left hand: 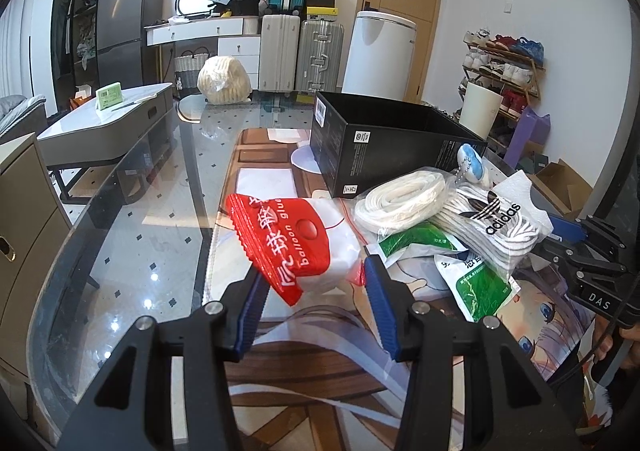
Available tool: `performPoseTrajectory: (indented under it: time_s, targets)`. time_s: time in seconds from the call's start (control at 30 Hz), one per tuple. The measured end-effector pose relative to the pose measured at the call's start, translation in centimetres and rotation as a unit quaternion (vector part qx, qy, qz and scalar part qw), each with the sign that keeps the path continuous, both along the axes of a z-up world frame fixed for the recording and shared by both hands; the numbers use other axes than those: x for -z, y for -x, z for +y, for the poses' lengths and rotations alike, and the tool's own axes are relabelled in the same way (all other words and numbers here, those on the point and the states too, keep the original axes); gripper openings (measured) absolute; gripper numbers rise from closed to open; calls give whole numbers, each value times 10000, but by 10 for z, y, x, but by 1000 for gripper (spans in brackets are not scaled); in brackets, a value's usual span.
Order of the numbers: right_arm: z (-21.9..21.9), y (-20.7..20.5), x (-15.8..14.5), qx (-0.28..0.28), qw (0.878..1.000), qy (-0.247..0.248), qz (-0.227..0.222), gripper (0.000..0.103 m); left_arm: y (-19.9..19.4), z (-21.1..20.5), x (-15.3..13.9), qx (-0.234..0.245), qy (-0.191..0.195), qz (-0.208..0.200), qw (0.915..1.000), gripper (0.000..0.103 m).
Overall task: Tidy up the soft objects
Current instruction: 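Carry both items over the black box and open both tools to drop them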
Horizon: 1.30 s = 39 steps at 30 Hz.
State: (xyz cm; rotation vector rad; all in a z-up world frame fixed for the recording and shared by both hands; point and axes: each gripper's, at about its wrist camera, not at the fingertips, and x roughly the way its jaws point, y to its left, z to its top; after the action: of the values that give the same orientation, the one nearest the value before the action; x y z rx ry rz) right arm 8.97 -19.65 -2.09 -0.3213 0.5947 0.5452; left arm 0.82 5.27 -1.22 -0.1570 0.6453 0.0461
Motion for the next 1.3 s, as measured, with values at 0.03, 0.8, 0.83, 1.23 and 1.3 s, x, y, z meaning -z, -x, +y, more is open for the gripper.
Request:
performPoseTrajectory:
  time_s: [0.03, 0.8, 0.83, 1.23, 1.3]
  targets:
    - [1, -1, 0, -1, 10000, 15, -21, 43, 0, 0, -1, 7, -4, -6, 10000, 47]
    - [-12, 4, -28, -225, 9966, -628, -485, 30, -4, -13, -22, 203, -67, -359, 9991, 47]
    - [-12, 4, -30, -222, 9962, -653, -524, 30, -5, -14, -24, 221, -71, -385, 9990, 47]
    - [-3, -14, -56, -350, 9934, -908, -606, 30, -36, -29, -49, 454, -136, -700, 9964, 48]
    - [0, -20, -59, -406, 9931, -948, -563, 30, -43, -32, -52, 500, -182, -737, 9959, 48]
